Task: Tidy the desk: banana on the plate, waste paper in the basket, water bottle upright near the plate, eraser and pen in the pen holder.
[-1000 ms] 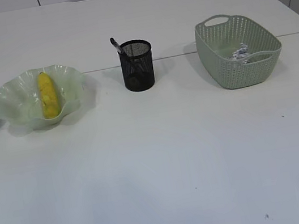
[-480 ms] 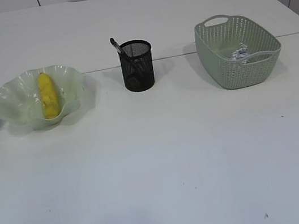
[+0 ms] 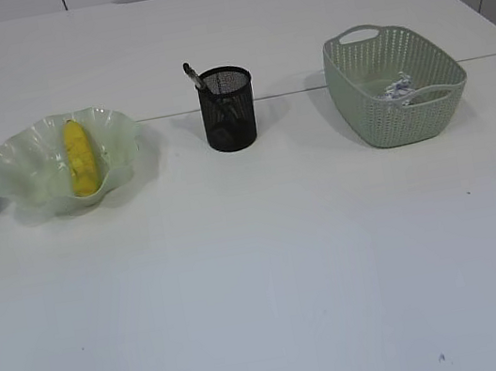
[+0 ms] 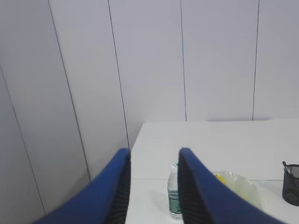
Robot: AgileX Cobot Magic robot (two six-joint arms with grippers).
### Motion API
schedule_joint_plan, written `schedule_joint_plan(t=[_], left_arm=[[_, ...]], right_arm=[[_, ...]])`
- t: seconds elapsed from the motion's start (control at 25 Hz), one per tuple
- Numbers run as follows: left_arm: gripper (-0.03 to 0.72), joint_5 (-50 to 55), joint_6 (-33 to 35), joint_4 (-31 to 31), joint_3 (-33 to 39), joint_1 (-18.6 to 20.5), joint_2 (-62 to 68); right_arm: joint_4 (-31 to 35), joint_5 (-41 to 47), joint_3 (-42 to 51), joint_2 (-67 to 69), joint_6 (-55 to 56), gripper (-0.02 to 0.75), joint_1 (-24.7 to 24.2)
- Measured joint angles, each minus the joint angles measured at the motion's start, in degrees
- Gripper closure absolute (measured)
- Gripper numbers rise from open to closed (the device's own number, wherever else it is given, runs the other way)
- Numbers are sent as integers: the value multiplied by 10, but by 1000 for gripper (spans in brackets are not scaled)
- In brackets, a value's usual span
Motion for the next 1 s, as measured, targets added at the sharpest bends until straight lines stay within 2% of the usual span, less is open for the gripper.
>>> schedule_joint_plan(t=[0.24,0.6,1.0], left_arm=[[455,42,0,0,-3,0,-47],[455,42,0,-5,-5,0,-84],[455,42,0,-9,-1,0,-90]], right_arm=[[34,1,15,-24,-13,546,0],[89,2,113,-115,-20,546,0],[113,3,203,-118,-24,546,0]])
